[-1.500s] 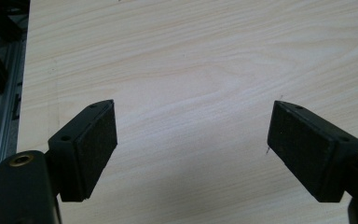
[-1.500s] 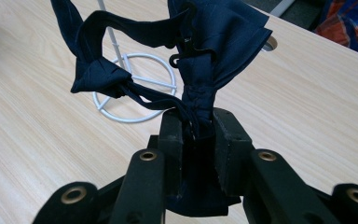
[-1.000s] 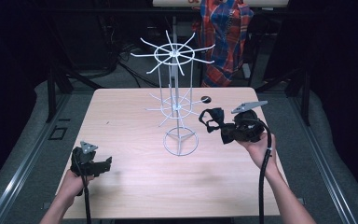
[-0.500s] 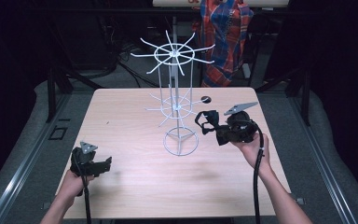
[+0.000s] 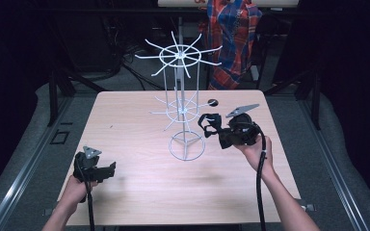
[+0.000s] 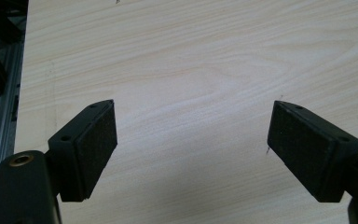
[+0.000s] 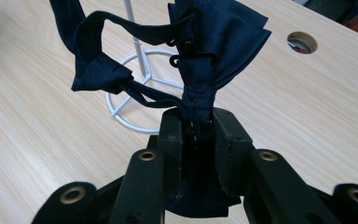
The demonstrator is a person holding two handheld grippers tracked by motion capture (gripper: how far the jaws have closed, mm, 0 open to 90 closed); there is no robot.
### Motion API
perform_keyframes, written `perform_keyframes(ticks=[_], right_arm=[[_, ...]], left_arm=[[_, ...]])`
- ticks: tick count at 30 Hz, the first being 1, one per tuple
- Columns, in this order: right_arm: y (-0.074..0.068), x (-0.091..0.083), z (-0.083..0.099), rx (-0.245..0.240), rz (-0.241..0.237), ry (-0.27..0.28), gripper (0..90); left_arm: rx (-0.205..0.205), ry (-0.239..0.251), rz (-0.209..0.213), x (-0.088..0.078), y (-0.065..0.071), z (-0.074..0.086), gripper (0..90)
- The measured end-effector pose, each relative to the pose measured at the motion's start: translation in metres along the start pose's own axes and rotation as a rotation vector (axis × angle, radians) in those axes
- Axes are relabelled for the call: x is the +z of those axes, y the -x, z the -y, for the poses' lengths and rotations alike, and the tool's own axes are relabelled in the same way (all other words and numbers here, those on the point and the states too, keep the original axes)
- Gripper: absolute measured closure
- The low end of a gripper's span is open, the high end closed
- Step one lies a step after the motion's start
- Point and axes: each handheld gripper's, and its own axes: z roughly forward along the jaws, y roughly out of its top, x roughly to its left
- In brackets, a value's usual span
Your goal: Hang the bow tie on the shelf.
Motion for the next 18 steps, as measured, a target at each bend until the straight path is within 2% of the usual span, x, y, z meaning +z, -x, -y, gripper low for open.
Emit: perform_keyframes(ticks=[10,18], right_arm=[[-0.003,0.013,-0.008,-0.014,-0.003,-0.014,74.4],[-0.003,0.020,-0.006,-0.006,-0.015,-0.032,74.3]], left_arm=[[-0.002,0.000,0.000,0.000,0.000,0.000,16.1],[-0.001,-0.001,0.000,0.001,0.000,0.000,16.1]])
